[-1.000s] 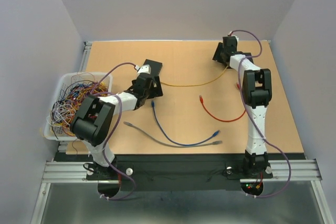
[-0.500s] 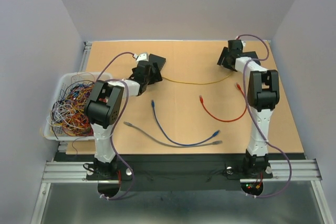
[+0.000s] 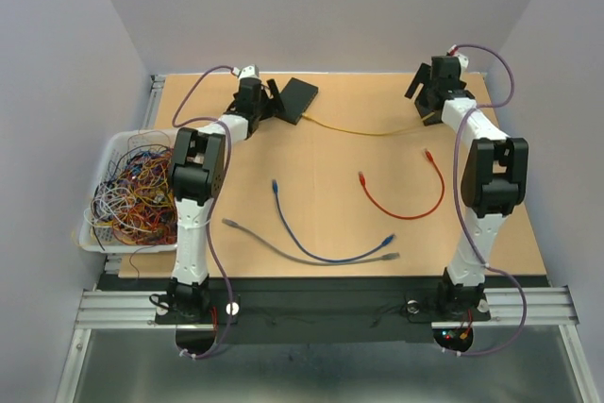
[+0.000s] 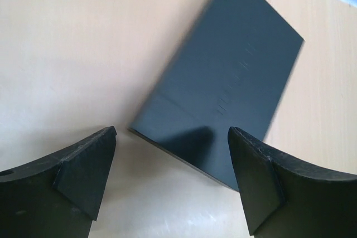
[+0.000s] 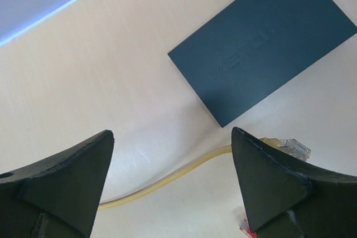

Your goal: Insert the plug into the switch port

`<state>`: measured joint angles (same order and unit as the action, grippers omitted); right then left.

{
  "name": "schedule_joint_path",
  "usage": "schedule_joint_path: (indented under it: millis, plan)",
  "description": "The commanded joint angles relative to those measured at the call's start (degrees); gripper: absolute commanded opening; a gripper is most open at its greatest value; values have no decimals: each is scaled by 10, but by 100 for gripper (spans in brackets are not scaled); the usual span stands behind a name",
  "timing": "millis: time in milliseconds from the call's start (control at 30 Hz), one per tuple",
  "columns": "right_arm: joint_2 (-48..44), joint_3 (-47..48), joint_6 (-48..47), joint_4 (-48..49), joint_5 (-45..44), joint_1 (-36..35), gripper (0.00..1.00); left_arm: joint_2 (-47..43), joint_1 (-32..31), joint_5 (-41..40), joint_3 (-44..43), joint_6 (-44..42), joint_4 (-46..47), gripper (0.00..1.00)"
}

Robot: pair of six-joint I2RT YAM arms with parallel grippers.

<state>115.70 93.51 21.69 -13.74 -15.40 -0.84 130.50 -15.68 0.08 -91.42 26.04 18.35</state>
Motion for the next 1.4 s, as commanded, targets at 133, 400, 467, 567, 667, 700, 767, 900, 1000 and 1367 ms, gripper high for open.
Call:
schedule_joint_path:
  millis: [133, 400, 467, 567, 667, 700, 767, 900, 1000, 1367]
  plan:
    - [95, 102, 47, 28, 14, 60, 91, -46, 34, 34, -48, -5, -37, 93]
    - [245, 303, 45, 74, 68, 75, 92, -211, 33, 68, 206, 26, 85, 93]
    - [271, 339, 40, 80, 71, 75, 92, -233, 32, 78, 236, 26, 106, 93]
    - [313, 402, 20, 92, 64, 75, 94, -267, 31, 82, 275, 18, 108, 93]
    - [357, 454, 6, 100, 67, 75, 96, -291, 31, 85, 297, 14, 109, 93]
    - [368, 466, -4, 100, 65, 75, 96, -296, 31, 89, 302, 15, 109, 93]
    - [391, 483, -16, 101, 51, 75, 98, -311, 26, 97, 311, 16, 109, 93]
    - [405, 467, -45, 100, 29, 75, 100, -333, 15, 94, 331, 14, 111, 93]
    - [407, 461, -51, 66, 33, 75, 100, -335, 13, 95, 339, 14, 113, 92]
    - [395, 443, -49, -101, 98, 72, 97, -319, 0, 119, 351, 28, 121, 90]
